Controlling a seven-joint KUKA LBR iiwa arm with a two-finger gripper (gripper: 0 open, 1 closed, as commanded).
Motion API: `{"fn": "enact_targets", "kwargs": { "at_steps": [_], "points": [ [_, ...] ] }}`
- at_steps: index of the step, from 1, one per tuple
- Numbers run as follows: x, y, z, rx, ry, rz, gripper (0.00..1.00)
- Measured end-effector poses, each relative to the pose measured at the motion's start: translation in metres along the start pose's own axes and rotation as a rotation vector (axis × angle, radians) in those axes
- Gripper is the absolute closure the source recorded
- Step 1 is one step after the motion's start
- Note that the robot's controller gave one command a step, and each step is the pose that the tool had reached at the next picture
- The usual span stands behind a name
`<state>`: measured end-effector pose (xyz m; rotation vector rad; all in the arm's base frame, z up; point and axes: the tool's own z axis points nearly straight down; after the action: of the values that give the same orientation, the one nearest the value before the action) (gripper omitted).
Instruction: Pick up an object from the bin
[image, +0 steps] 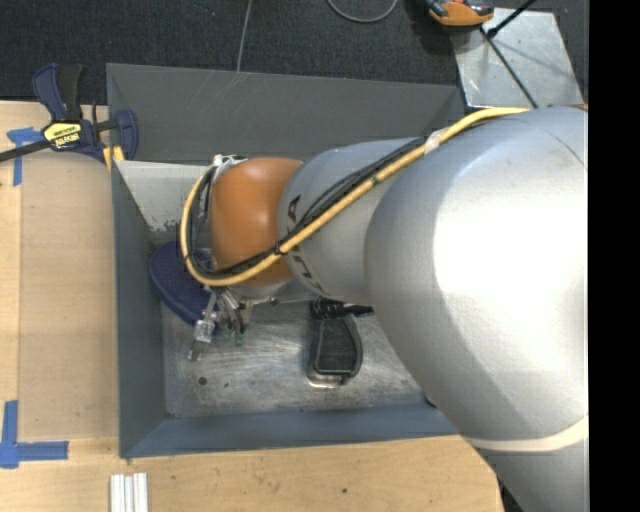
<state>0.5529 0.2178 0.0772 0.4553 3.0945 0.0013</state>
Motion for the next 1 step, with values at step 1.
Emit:
{"fn": "enact_targets", "kwargs": {
  "at_steps": [1],
  "points": [
    [0.0036,-0.0049,-0.0249,-0.002,0.008,0.150,0.00]
  ]
}}
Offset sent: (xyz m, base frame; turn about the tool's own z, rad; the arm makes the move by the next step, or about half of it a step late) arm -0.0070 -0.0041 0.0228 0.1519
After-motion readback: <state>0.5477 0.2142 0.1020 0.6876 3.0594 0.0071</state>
